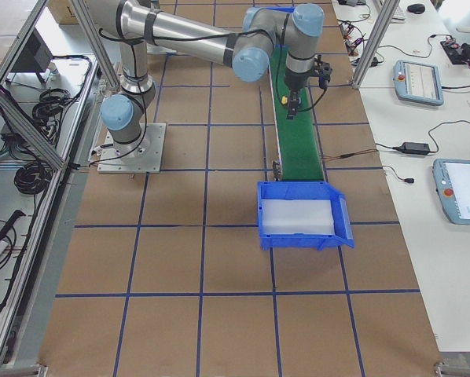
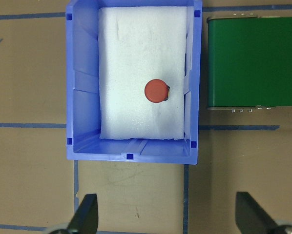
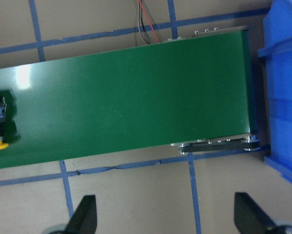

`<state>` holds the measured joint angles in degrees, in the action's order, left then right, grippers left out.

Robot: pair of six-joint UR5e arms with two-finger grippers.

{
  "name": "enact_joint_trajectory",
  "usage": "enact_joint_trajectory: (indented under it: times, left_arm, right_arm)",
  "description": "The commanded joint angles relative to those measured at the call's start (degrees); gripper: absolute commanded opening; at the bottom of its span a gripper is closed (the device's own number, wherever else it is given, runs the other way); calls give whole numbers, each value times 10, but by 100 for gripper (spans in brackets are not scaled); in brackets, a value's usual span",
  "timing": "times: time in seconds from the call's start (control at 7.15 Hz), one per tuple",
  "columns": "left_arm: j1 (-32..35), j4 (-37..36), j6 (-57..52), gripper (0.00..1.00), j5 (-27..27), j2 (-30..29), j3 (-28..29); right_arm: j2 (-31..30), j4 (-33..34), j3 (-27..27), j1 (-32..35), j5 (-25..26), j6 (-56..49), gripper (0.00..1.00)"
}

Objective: Transport two buttons from left to right
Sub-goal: 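Lower the right gripper over the yellow button while the left gripper descends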

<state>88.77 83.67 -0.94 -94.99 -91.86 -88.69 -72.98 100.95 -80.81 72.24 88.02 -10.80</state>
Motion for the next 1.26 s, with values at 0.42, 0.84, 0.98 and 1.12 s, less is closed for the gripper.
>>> enact_joint_trajectory:
  times: [0.42,0.84,0.98,1.12]
  left_arm:
    - [-3,1,-2,100,-2,1,-1]
    - [-3,1,-2,100,-2,1,-1]
    - [-3,1,-3,100,-2,1,0]
    - [-3,-1,-14,100,-3,1,0]
  right_arm:
    - [134,113,0,25,-46,-10,100]
    - [130,217,-50,55,-39,-11,100]
    - [125,218,-54,55,-38,0,100]
    - [123,216,-58,55,-21,6,100]
